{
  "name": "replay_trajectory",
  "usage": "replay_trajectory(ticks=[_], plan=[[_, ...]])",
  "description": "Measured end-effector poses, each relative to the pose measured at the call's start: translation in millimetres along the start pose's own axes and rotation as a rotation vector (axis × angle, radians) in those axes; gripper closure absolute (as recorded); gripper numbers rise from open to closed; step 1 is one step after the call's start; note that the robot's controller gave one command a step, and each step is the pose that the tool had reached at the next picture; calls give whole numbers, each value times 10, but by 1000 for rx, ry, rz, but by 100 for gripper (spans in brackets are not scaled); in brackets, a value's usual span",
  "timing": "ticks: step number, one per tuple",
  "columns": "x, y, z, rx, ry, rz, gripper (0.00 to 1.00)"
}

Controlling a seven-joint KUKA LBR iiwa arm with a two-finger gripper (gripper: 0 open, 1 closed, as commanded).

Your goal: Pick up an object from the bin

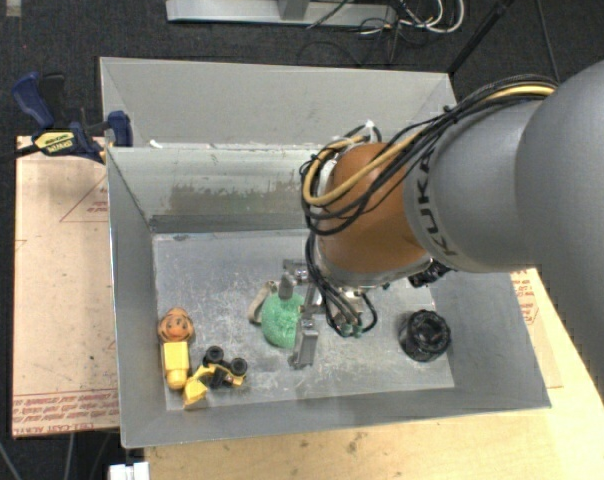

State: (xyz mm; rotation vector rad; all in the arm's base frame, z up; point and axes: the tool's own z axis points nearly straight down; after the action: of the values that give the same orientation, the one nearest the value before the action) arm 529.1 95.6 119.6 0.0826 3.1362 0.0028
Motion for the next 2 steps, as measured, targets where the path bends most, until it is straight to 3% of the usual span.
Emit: replay_trajectory(ticks=[1, 2], plan=[[-6, -62, 199, 1, 3, -32, 100], [-6, -62, 199, 0, 3, -32, 100]])
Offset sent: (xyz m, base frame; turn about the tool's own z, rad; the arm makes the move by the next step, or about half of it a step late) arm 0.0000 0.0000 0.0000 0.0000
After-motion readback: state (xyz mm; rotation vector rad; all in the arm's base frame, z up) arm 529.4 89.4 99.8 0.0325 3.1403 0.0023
